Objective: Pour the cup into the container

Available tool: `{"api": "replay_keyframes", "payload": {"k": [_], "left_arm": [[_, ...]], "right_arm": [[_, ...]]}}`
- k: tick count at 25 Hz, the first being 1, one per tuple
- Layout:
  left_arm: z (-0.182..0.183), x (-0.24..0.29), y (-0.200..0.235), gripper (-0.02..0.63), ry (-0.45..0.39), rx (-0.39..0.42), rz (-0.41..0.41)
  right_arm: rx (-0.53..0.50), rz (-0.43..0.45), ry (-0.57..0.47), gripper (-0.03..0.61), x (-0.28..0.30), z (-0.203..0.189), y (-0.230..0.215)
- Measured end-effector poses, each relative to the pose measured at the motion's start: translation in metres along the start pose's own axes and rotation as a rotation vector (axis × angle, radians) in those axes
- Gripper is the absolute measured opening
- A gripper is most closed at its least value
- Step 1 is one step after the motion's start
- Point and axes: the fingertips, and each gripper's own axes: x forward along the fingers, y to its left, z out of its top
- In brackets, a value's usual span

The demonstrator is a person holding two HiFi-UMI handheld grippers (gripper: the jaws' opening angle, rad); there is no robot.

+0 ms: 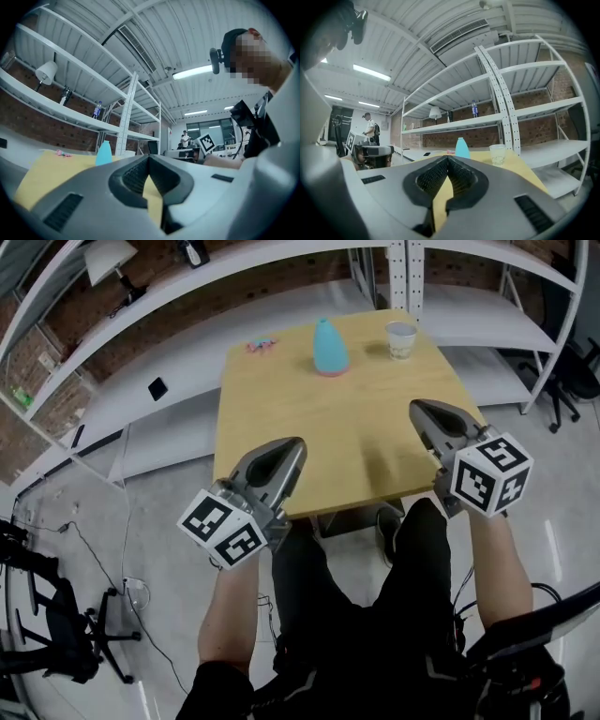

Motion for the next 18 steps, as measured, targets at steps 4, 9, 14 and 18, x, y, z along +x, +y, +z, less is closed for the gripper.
{"api": "replay_keyframes", "payload": {"k": [4,9,14,18], "left_arm": [[-0.003,-0.041,-0.07,0.002,0.012,0.013,0.006],[-0.007,-0.104,-0.167,0.002,0.026,0.042,0.004],[-0.016,-0.163,-0.262,0.001,0.022,0.034,0.014],[-0.021,-0.206,-0.338,0.002,0.021,0.035,0.02]], "right_arm": [[0.003,0.013,-0.016,0.002,-0.065,-0.008,0.039],[0.008,0.025,-0.033,0.002,-0.154,-0.018,0.1],[-0.01,0.055,-0.018,0.002,-0.24,-0.033,0.164],[-0.009,0.076,-0.014,0.002,-0.303,-0.039,0.209]]}}
